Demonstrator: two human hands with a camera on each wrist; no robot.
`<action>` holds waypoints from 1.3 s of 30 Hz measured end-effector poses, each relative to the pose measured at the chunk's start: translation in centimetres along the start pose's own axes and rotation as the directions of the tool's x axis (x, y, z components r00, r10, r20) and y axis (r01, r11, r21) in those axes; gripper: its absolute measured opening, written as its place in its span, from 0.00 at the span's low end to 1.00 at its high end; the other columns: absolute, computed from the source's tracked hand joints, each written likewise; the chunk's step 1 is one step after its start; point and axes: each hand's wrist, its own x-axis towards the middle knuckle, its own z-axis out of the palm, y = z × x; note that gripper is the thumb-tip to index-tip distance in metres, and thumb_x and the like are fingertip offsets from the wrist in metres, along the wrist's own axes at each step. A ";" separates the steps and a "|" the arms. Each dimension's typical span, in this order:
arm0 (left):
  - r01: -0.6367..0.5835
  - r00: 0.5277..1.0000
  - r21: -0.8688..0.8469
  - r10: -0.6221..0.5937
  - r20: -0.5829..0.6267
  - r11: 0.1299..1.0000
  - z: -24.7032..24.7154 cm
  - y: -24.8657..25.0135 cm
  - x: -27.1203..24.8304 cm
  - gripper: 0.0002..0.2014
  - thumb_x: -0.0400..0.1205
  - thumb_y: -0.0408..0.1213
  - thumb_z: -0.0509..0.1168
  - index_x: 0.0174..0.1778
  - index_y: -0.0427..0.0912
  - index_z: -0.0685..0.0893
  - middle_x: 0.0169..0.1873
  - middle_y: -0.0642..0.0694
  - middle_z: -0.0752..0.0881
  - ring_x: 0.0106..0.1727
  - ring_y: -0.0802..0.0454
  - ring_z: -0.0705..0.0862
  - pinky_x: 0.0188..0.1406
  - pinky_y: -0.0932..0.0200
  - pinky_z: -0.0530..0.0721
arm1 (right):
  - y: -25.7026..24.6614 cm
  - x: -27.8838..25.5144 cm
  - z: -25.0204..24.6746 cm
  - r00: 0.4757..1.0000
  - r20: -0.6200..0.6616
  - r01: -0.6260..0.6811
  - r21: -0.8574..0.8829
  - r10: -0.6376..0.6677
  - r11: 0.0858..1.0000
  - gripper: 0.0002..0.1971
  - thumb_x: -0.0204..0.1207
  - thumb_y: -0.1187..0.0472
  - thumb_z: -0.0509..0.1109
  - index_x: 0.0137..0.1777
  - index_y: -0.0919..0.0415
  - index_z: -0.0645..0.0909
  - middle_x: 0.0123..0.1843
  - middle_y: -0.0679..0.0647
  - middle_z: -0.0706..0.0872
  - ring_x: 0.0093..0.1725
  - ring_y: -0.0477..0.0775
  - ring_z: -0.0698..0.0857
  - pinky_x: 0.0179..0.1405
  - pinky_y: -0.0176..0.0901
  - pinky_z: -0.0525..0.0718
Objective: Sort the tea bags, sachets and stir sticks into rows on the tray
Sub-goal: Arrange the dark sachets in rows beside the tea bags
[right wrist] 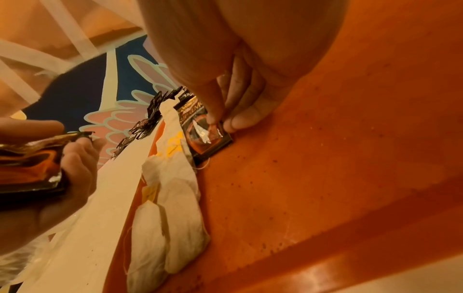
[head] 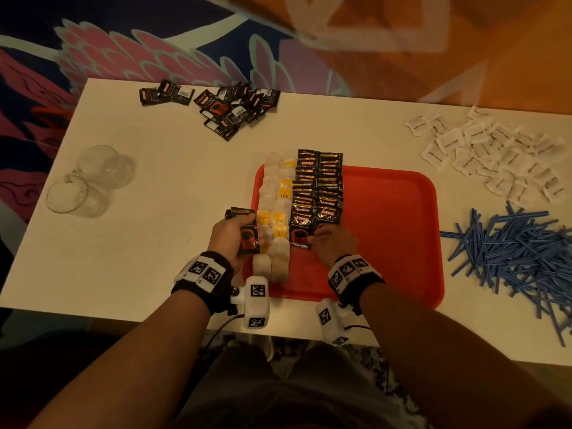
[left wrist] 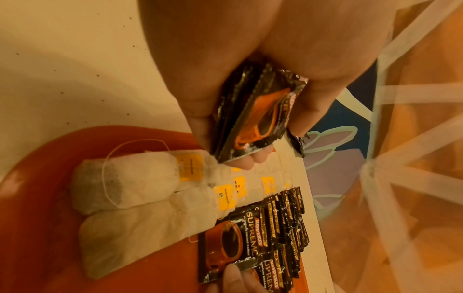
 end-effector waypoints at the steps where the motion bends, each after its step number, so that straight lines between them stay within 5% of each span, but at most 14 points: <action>1: 0.015 1.000 -0.025 -0.014 0.015 1.000 0.2 0.0 -0.1 0.05 0.84 0.32 0.63 0.50 0.35 0.83 0.31 0.43 0.86 0.26 0.50 0.84 0.27 0.56 0.85 | 0.0 -0.1 -0.1 1.000 -0.006 0.013 0.012 -0.013 1.000 0.07 0.76 0.55 0.75 0.51 0.53 0.86 0.51 0.47 0.91 0.53 0.43 0.85 0.59 0.35 0.78; 3: 0.029 0.999 -0.054 -0.027 0.044 0.998 0.5 0.1 -0.2 0.06 0.85 0.32 0.60 0.50 0.34 0.81 0.28 0.43 0.85 0.25 0.50 0.84 0.24 0.58 0.84 | 0.0 -0.4 -0.4 0.999 -0.015 0.041 0.016 -0.041 0.999 0.06 0.77 0.56 0.74 0.52 0.54 0.86 0.50 0.48 0.91 0.50 0.42 0.85 0.61 0.38 0.80; 6: 0.029 0.999 -0.033 -0.027 0.047 0.999 0.9 0.0 -0.4 0.08 0.85 0.30 0.58 0.51 0.33 0.81 0.30 0.41 0.85 0.27 0.48 0.84 0.25 0.58 0.84 | 0.1 -0.7 -0.9 0.998 -0.033 0.060 0.017 -0.060 0.998 0.07 0.77 0.56 0.73 0.54 0.53 0.87 0.49 0.46 0.90 0.46 0.41 0.84 0.50 0.31 0.79; 11: -0.032 0.999 0.127 0.034 -0.011 0.991 1.5 -0.3 0.0 0.08 0.81 0.31 0.68 0.55 0.36 0.86 0.45 0.35 0.91 0.44 0.38 0.90 0.43 0.44 0.89 | 0.4 -1.1 -1.8 0.990 -0.047 0.135 -0.010 -0.136 0.991 0.07 0.78 0.56 0.70 0.53 0.51 0.86 0.46 0.42 0.87 0.36 0.33 0.79 0.43 0.27 0.78; 14: -0.071 0.997 0.202 0.067 0.025 0.977 2.0 -0.7 0.0 0.07 0.79 0.32 0.73 0.52 0.40 0.89 0.47 0.37 0.92 0.49 0.37 0.91 0.54 0.35 0.89 | 0.2 -1.3 -2.1 0.985 -0.031 0.172 0.022 -0.171 0.985 0.05 0.77 0.54 0.71 0.50 0.49 0.86 0.46 0.41 0.87 0.42 0.38 0.84 0.56 0.43 0.85; 17: -0.118 0.992 0.222 0.107 0.058 0.968 2.8 -1.0 -0.4 0.12 0.76 0.34 0.77 0.55 0.41 0.89 0.48 0.39 0.93 0.52 0.38 0.91 0.58 0.33 0.87 | -0.5 -1.8 -2.4 0.980 0.045 0.185 0.169 -0.195 0.968 0.03 0.75 0.51 0.75 0.42 0.44 0.83 0.46 0.44 0.90 0.48 0.46 0.88 0.53 0.47 0.88; 21: -0.141 0.986 0.206 0.120 0.112 0.968 4.3 -1.1 -0.8 0.17 0.74 0.36 0.79 0.59 0.43 0.88 0.50 0.42 0.93 0.53 0.40 0.91 0.61 0.34 0.86 | -2.3 -3.3 -3.1 0.936 0.253 0.130 0.397 -0.245 0.909 0.08 0.75 0.57 0.76 0.51 0.59 0.85 0.44 0.52 0.90 0.42 0.47 0.89 0.35 0.35 0.85; 24: -0.137 0.981 0.193 0.106 0.163 0.971 5.1 -1.2 -1.2 0.17 0.76 0.34 0.77 0.61 0.42 0.88 0.50 0.40 0.93 0.53 0.39 0.91 0.59 0.35 0.87 | -3.0 -3.7 -3.4 0.930 0.255 0.133 0.440 -0.266 0.888 0.08 0.74 0.63 0.77 0.52 0.61 0.85 0.44 0.53 0.90 0.44 0.52 0.90 0.40 0.42 0.89; 27: -0.135 0.971 0.144 0.102 0.215 0.980 5.5 -1.1 -1.4 0.17 0.78 0.34 0.75 0.63 0.41 0.87 0.52 0.39 0.92 0.55 0.39 0.91 0.53 0.41 0.89 | -3.2 -3.6 -4.0 0.944 0.196 0.186 0.347 -0.265 0.919 0.05 0.73 0.63 0.78 0.45 0.55 0.85 0.45 0.53 0.90 0.46 0.52 0.90 0.45 0.43 0.89; 30: -0.091 0.977 0.046 0.080 0.198 0.995 5.7 -0.9 -1.5 0.17 0.79 0.36 0.74 0.63 0.41 0.86 0.53 0.38 0.92 0.54 0.39 0.91 0.45 0.45 0.89 | -2.8 -3.5 -4.5 0.939 0.192 0.235 0.246 -0.285 0.940 0.08 0.72 0.61 0.79 0.50 0.57 0.88 0.44 0.48 0.90 0.41 0.42 0.87 0.38 0.28 0.83; 32: -0.087 0.982 0.053 0.077 0.172 0.995 5.8 -1.1 -1.3 0.13 0.79 0.32 0.74 0.59 0.40 0.88 0.53 0.37 0.91 0.54 0.38 0.91 0.49 0.44 0.89 | -2.5 -3.5 -4.4 0.937 0.177 0.272 0.166 -0.300 0.948 0.09 0.71 0.60 0.80 0.51 0.57 0.89 0.40 0.42 0.86 0.38 0.34 0.82 0.31 0.22 0.76; 34: -0.085 0.988 0.104 0.070 0.139 0.991 5.9 -1.5 -1.3 0.08 0.78 0.30 0.73 0.52 0.42 0.89 0.50 0.37 0.92 0.55 0.36 0.90 0.53 0.41 0.89 | -2.2 -3.4 -4.0 0.937 0.149 0.302 0.101 -0.315 0.948 0.08 0.70 0.58 0.80 0.48 0.57 0.89 0.39 0.44 0.86 0.38 0.36 0.82 0.35 0.29 0.76; 36: -0.115 0.989 0.175 0.095 0.117 0.978 6.0 -1.8 -1.3 0.05 0.78 0.33 0.75 0.48 0.46 0.90 0.48 0.39 0.92 0.53 0.37 0.91 0.58 0.37 0.88 | -1.8 -3.5 -3.7 0.938 0.125 0.316 0.077 -0.324 0.946 0.08 0.70 0.58 0.81 0.45 0.59 0.89 0.40 0.48 0.88 0.40 0.44 0.84 0.39 0.34 0.78; 39: -0.250 0.968 0.337 0.242 0.066 0.908 6.0 -2.1 -1.1 0.03 0.79 0.43 0.75 0.44 0.51 0.87 0.44 0.47 0.92 0.51 0.44 0.91 0.58 0.43 0.88 | -0.8 -2.9 -3.7 0.958 0.122 0.257 0.029 -0.258 0.966 0.10 0.72 0.56 0.79 0.50 0.58 0.89 0.41 0.45 0.85 0.42 0.42 0.81 0.35 0.26 0.72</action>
